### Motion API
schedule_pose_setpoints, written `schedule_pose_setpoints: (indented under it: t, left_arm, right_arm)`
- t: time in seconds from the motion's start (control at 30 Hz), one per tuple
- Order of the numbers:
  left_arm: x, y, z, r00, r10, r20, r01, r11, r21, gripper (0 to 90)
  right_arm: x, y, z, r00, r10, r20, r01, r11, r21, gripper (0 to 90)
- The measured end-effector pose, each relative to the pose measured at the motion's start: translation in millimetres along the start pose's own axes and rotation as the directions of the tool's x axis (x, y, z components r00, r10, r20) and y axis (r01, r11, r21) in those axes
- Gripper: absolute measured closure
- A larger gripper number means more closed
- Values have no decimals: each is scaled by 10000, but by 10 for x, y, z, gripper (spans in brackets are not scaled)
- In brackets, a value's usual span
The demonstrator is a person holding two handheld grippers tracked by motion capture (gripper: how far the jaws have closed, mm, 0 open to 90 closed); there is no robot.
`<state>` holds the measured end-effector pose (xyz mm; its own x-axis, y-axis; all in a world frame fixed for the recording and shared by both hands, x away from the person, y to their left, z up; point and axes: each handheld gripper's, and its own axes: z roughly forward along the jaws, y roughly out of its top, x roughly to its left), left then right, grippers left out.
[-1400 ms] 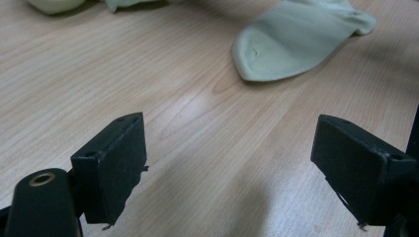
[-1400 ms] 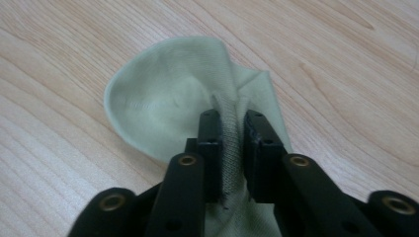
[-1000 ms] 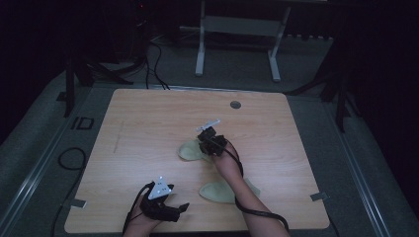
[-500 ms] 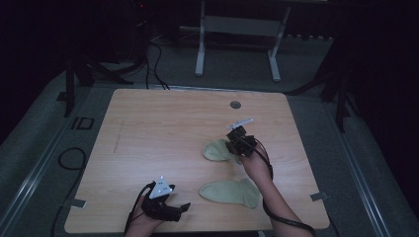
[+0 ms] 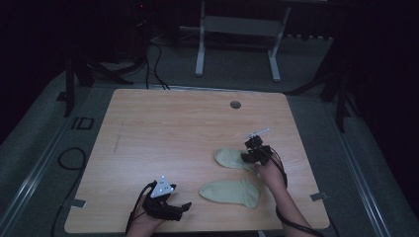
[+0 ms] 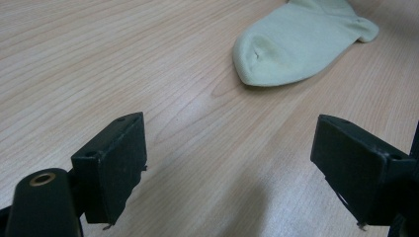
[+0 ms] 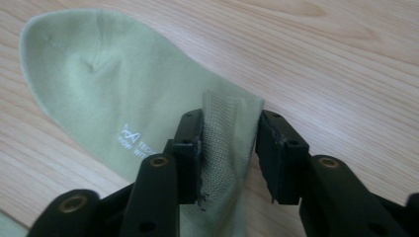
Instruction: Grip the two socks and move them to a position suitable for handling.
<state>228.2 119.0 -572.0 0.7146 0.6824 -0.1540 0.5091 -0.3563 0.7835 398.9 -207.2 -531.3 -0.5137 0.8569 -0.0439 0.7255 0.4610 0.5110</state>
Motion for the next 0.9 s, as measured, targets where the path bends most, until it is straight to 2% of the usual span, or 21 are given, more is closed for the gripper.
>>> schedule_pose_setpoints:
  t: [0.17, 0.2, 0.4, 0.5, 0.53, 0.6, 0.63, 0.67, 0.7, 0.73, 0.77, 0.8, 0.9]
  left_arm:
    - [-20, 18, 42, 10000, 49, 73, -50, 10000, 77, 140]
    - [-23, 25, 49, 9999, 96, 69, -96, 9999, 104, 140]
    - [-31, 58, 99, 9998, 98, 145, -101, 9998, 194, 144]
    - [-30, 97, 121, 9993, 53, 361, -58, 9999, 154, 153]
    - [-33, 122, 130, 9992, 65, 391, -72, 9998, 179, 186]
    - [-45, 195, 159, 9988, 410, 270, -418, 9986, 322, 220]
    - [-48, 240, 172, 9979, 601, 229, -609, 9976, 339, 292]
    - [-46, 293, 190, 9973, 705, 193, -711, 9969, 339, 379]
    - [-42, 354, 214, 9968, 783, 174, -789, 9962, 364, 387]
    - [-42, 354, 214, 9968, 783, 174, -789, 9962, 364, 448]
    - [-30, 511, 266, 9937, 1088, 255, -1097, 9934, 340, 448]
    - [-30, 588, 297, 9925, 1183, 297, -1193, 9923, 333, 557]
    - [-46, 839, 419, 9853, 1673, 344, -1685, 9850, 369, 715]
  right_arm:
    - [-105, -35, -39, 9998, 180, 46, -179, 9998, -50, 568]
    - [-197, -64, -80, 9993, 346, 105, -344, 9993, -177, 539]
    - [-430, -161, -187, 9971, 723, 242, -717, 9971, -234, 531]
    - [-519, -221, -202, 9957, 826, 422, -816, 9964, -243, 537]
    - [-540, -239, -212, 9948, 942, 389, -932, 9953, -270, 568]
    - [-544, -270, -231, 9952, 915, 337, -905, 9954, -307, 618]
    - [-528, -280, -236, 9961, 827, 312, -819, 9963, -263, 696]
    - [-504, -289, -242, 9975, 649, 280, -642, 9977, -237, 734]
    - [-479, -294, -249, 9984, 491, 275, -484, 9985, -246, 765]
    - [-479, -294, -249, 9984, 491, 275, -484, 9985, -246, 765]
    - [-456, -298, -257, 9990, 379, 234, -373, 9990, -236, 812]
    - [-407, -303, -266, 9997, 178, 148, -175, 9996, -203, 873]
    - [-369, -302, -261, 9999, -60, 150, 62, 9999, -138, 897]
